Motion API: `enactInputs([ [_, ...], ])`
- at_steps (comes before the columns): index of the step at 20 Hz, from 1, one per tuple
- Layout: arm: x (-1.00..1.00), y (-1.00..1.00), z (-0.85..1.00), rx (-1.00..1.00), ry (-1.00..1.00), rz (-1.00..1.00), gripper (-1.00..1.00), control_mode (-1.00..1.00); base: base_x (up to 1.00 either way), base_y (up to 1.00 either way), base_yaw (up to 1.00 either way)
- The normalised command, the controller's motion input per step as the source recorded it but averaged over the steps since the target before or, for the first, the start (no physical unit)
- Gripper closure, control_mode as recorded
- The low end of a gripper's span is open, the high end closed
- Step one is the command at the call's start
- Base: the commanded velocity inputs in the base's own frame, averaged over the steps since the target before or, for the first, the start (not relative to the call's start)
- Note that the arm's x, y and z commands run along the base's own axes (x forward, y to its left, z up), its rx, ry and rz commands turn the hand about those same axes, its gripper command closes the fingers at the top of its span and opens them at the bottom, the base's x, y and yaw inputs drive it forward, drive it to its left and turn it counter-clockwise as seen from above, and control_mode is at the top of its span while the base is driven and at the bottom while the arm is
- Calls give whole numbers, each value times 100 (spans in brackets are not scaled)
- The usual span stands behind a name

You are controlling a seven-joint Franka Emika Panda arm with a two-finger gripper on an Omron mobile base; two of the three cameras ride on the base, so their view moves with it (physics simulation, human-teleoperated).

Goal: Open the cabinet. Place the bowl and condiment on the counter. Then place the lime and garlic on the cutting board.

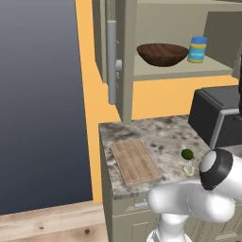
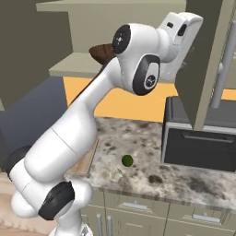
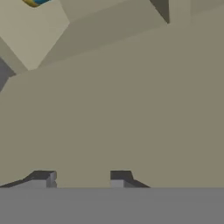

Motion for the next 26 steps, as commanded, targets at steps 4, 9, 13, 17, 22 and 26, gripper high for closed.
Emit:
enactInputs([
  [4,-9,34,0,3,-4,0,-100,-100,0,0,0],
  [9,-48,60,10,8,-14,0,-100,-100,0,0,0],
  [13,-51,67,16,9,-15,0,-100,-100,0,0,0],
  [17,-39,69,1,12,-9,0,-100,-100,0,0,0],
  [22,-20,69,0,23,-4,0,-100,-100,0,0,0],
  [26,-4,66,0,37,-12,3,-100,-100,0,0,0],
])
